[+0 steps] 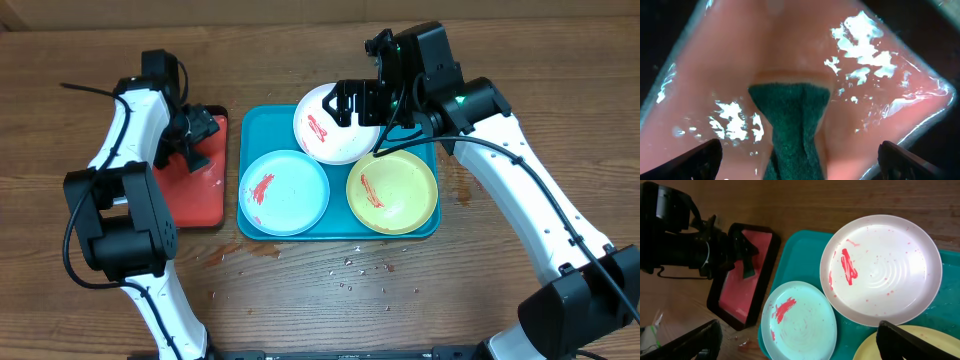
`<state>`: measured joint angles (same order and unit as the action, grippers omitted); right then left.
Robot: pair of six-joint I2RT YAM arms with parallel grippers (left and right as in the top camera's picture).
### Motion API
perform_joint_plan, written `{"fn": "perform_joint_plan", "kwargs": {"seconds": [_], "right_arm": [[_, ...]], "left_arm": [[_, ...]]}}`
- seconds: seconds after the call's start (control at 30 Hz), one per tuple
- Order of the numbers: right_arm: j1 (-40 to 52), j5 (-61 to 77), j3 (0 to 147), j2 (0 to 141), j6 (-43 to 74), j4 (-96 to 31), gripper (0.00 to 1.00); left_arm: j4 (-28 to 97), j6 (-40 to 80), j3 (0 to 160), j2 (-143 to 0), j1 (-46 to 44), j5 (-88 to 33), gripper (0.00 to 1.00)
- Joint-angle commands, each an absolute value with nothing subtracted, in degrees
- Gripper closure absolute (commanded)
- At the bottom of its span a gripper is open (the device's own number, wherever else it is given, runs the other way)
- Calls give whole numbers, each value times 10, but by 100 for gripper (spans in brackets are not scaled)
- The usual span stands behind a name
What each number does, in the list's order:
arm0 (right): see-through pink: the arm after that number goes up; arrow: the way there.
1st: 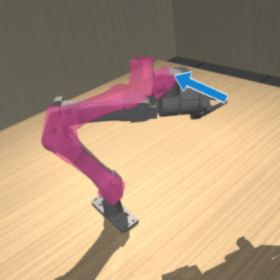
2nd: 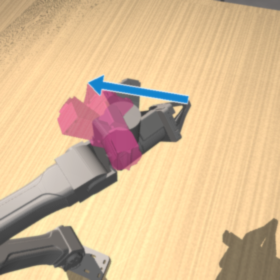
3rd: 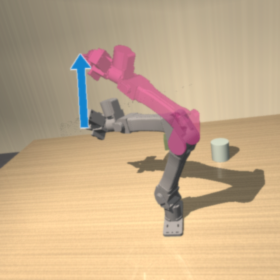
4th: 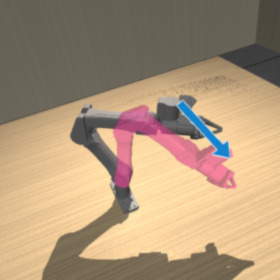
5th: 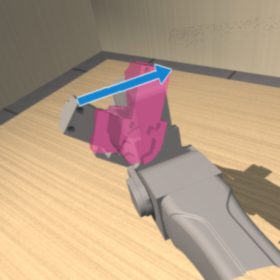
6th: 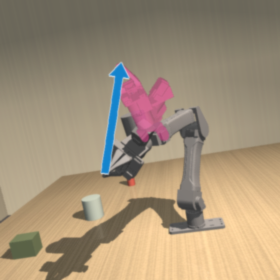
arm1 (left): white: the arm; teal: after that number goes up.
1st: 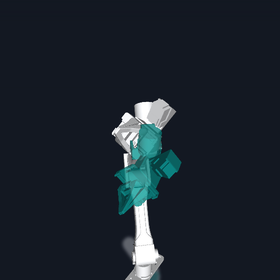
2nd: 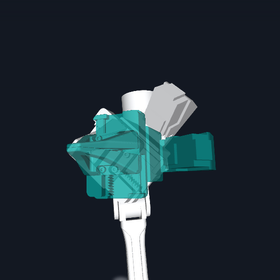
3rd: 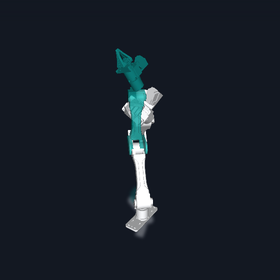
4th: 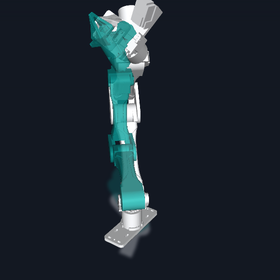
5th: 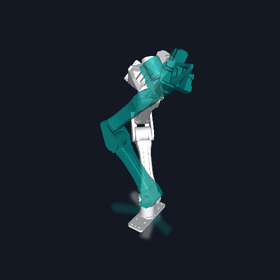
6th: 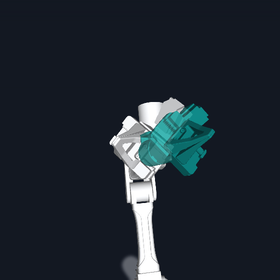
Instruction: Clean dirty plates on tray and stack at the side
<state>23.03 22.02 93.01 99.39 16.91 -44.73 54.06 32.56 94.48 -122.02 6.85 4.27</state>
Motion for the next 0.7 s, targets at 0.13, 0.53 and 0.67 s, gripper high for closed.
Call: {"fn": "perform_joint_plan", "kwargs": {"seconds": [0.13, 0.53, 0.67], "right_arm": [[231, 215, 945, 991, 169, -447, 0], [231, 215, 945, 991, 170, -453, 0], [231, 215, 945, 991, 170, -453, 0]], "left_arm": [[503, 324, 890, -1223, 68, 32, 15], [497, 321, 896, -1221, 68, 97, 96], [560, 321, 955, -1216, 70, 99, 96]]}}
